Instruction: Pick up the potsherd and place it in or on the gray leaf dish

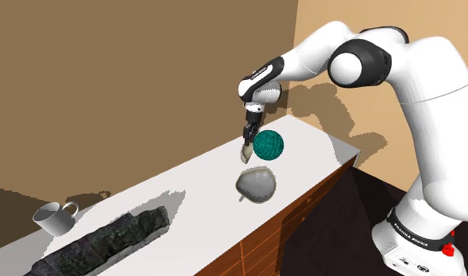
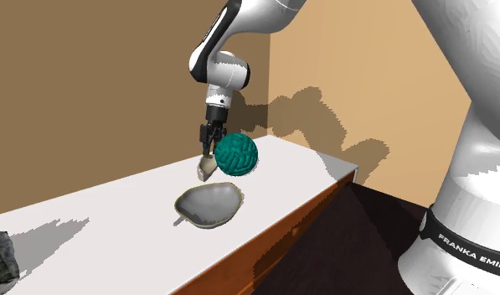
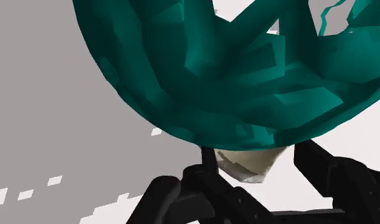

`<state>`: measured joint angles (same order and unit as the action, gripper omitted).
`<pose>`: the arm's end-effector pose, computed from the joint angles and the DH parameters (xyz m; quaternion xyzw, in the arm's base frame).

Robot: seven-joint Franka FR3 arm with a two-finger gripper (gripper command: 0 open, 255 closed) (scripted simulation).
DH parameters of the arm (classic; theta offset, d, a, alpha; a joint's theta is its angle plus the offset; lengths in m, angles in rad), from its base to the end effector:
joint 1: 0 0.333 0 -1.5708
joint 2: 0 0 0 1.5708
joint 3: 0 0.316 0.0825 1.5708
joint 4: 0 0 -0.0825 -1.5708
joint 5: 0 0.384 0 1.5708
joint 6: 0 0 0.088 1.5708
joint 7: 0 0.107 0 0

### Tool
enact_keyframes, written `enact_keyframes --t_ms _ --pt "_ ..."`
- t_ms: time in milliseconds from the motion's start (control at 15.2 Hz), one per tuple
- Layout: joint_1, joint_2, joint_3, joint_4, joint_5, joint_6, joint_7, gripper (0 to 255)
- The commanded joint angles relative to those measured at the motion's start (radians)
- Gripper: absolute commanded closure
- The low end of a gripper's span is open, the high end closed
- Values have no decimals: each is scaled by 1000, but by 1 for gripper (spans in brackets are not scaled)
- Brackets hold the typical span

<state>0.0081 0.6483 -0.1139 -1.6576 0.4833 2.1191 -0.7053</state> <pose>0.6660 -0.0417 0.2220 -0.9708 -0.1590 0.0167 0.1787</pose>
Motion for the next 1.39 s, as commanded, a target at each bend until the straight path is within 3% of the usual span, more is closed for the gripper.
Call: enact_keyframes --t_ms 0,462,528,726,858,1320 --pt "7 7 9 -12 3 -16 -1 255" --pt "8 -9 8 -19 2 -18 1 255" --pt "8 -9 8 -19 2 -18 1 0" --pt "124 -110 -48 -229 124 158 459 0" --pt "212 -141 -83 -303 179 252 760 0" --pt "203 -70 -43 -288 214 312 740 0"
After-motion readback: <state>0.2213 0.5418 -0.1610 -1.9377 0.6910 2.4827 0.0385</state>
